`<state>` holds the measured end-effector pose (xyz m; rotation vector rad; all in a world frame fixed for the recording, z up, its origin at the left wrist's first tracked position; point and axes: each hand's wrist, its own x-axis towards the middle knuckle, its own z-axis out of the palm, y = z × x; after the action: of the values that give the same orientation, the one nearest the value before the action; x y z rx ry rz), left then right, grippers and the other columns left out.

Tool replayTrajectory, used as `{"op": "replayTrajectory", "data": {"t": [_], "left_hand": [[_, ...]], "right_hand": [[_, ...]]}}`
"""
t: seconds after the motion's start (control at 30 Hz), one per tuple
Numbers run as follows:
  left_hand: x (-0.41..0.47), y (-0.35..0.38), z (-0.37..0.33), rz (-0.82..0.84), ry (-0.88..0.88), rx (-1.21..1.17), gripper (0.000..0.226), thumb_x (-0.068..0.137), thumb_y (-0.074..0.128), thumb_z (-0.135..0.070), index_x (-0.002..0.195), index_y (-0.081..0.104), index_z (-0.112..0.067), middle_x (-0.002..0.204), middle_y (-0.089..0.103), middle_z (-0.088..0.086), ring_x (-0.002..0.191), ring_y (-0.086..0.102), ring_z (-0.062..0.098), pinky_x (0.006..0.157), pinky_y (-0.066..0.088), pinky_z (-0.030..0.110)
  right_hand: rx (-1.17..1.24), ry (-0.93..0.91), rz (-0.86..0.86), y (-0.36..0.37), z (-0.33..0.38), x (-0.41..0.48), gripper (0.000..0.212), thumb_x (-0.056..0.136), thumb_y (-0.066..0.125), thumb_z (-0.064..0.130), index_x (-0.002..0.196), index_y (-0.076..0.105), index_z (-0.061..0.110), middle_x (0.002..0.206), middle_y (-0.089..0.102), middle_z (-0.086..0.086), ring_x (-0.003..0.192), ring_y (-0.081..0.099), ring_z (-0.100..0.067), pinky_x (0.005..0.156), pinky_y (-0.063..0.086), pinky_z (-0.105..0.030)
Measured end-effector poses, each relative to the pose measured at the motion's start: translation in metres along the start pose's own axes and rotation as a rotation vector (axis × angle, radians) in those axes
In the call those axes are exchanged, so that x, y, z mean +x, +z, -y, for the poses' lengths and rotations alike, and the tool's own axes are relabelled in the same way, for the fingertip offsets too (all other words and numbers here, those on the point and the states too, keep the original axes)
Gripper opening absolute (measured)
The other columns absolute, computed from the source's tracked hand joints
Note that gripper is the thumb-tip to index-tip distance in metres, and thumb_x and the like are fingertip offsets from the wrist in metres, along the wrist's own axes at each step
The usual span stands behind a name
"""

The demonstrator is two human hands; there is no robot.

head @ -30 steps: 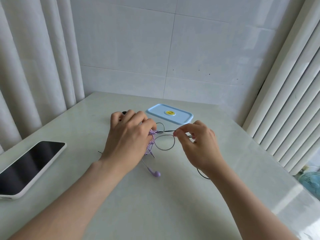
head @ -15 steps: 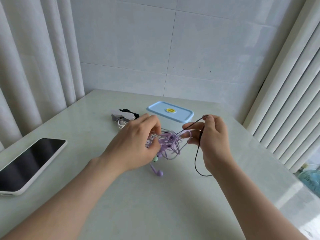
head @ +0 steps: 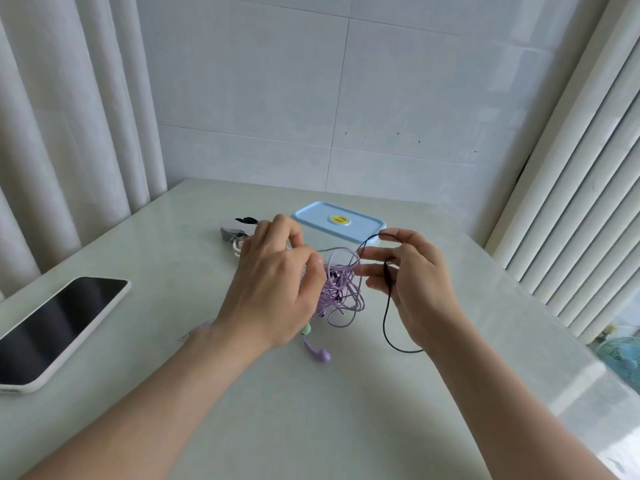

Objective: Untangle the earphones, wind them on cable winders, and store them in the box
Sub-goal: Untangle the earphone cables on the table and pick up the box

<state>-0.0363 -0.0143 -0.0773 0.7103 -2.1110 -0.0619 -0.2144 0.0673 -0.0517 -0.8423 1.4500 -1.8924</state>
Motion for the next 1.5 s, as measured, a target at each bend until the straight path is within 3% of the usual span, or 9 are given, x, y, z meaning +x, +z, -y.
{"op": "replayTrajectory", "data": {"t": [0.2, 0.3, 0.5, 0.7, 0.83, 1.03, 1.23, 1.4, 1.5], "left_hand": [[0.000, -0.003, -0.005, 0.116, -0.046, -0.205, 0.016, 0.099, 0.058, -0.032, 0.109, 0.060, -0.019, 0.132, 0.050, -0.007, 0.111, 0.062, 0.016, 0.091, 0.048, 0.039], [-0.004, 0.003, -0.004, 0.265, -0.059, -0.029, 0.053, 0.087, 0.059, -0.057, 0.132, 0.057, -0.028, 0.127, 0.060, -0.012, 0.111, 0.059, 0.020, 0.098, 0.044, 0.040], [-0.004, 0.005, -0.001, 0.231, -0.063, 0.104, 0.051, 0.069, 0.061, -0.076, 0.102, 0.071, -0.038, 0.093, 0.049, -0.012, 0.101, 0.053, 0.018, 0.086, 0.034, 0.037], [0.003, -0.003, 0.007, 0.014, 0.034, 0.184, 0.036, 0.060, 0.090, -0.044, 0.085, 0.068, -0.028, 0.089, 0.041, -0.008, 0.089, 0.052, 0.025, 0.076, 0.033, 0.038], [0.005, -0.009, 0.011, 0.015, 0.030, 0.175, 0.038, 0.054, 0.093, -0.032, 0.077, 0.063, -0.025, 0.092, 0.045, -0.004, 0.088, 0.050, 0.025, 0.076, 0.034, 0.039], [0.001, -0.009, 0.002, 0.180, -0.029, 0.027, 0.038, 0.068, 0.076, -0.052, 0.067, 0.045, -0.031, 0.070, 0.050, -0.012, 0.075, 0.050, 0.019, 0.065, 0.033, 0.031], [0.004, -0.020, 0.000, 0.274, 0.022, -0.048, 0.033, 0.080, 0.036, -0.050, 0.052, 0.040, -0.034, 0.055, 0.044, -0.009, 0.083, 0.045, 0.020, 0.086, 0.037, 0.045], [0.007, -0.007, 0.005, 0.211, -0.082, -0.163, 0.053, 0.105, 0.038, -0.040, 0.056, 0.036, -0.019, 0.047, 0.040, 0.000, 0.056, 0.040, 0.021, 0.064, 0.045, 0.043], [0.004, -0.004, 0.008, 0.354, -0.120, -0.193, 0.022, 0.092, 0.063, -0.041, 0.075, 0.052, -0.031, 0.057, 0.058, -0.011, 0.059, 0.052, 0.007, 0.066, 0.051, 0.034]], "right_hand": [[-0.133, 0.031, 0.052, -0.006, -0.003, 0.004, 0.071, 0.082, 0.024, -0.021, 0.122, 0.067, 0.019, 0.108, 0.070, -0.022, 0.069, 0.068, -0.028, 0.064, 0.051, -0.035], [-0.293, 0.024, 0.142, -0.010, -0.001, 0.005, 0.066, 0.081, 0.028, -0.019, 0.106, 0.079, 0.015, 0.098, 0.077, -0.019, 0.069, 0.052, -0.021, 0.064, 0.041, -0.028], [-0.840, -0.305, 0.143, -0.009, 0.001, -0.003, 0.039, 0.090, 0.049, 0.004, 0.090, 0.082, 0.026, 0.066, 0.071, 0.011, 0.043, 0.041, -0.007, 0.046, 0.032, -0.014], [-1.019, -0.527, 0.152, -0.006, 0.001, -0.007, 0.019, 0.092, 0.069, 0.028, 0.096, 0.081, 0.042, 0.084, 0.062, 0.015, 0.094, 0.050, -0.001, 0.080, 0.033, -0.007], [-1.076, -0.537, 0.128, -0.007, -0.002, -0.004, 0.010, 0.089, 0.074, 0.051, 0.098, 0.078, 0.048, 0.091, 0.047, 0.011, 0.097, 0.042, -0.016, 0.089, 0.036, -0.029], [-0.791, -0.482, 0.179, -0.005, -0.005, -0.004, 0.009, 0.095, 0.074, 0.030, 0.087, 0.077, 0.030, 0.091, 0.072, 0.016, 0.093, 0.065, -0.008, 0.086, 0.049, -0.035], [-0.552, -0.225, 0.209, -0.002, -0.004, -0.007, 0.015, 0.095, 0.064, 0.015, 0.083, 0.073, 0.011, 0.078, 0.076, -0.001, 0.075, 0.065, -0.025, 0.072, 0.049, -0.038], [-0.419, -0.086, 0.245, -0.001, -0.003, -0.008, 0.015, 0.093, 0.056, 0.002, 0.093, 0.071, 0.004, 0.068, 0.069, -0.009, 0.063, 0.062, -0.021, 0.065, 0.051, -0.036], [-0.443, -0.048, 0.302, -0.003, -0.001, -0.008, 0.018, 0.094, 0.057, 0.004, 0.100, 0.072, 0.012, 0.061, 0.064, -0.009, 0.056, 0.059, -0.026, 0.061, 0.050, -0.034]]}}
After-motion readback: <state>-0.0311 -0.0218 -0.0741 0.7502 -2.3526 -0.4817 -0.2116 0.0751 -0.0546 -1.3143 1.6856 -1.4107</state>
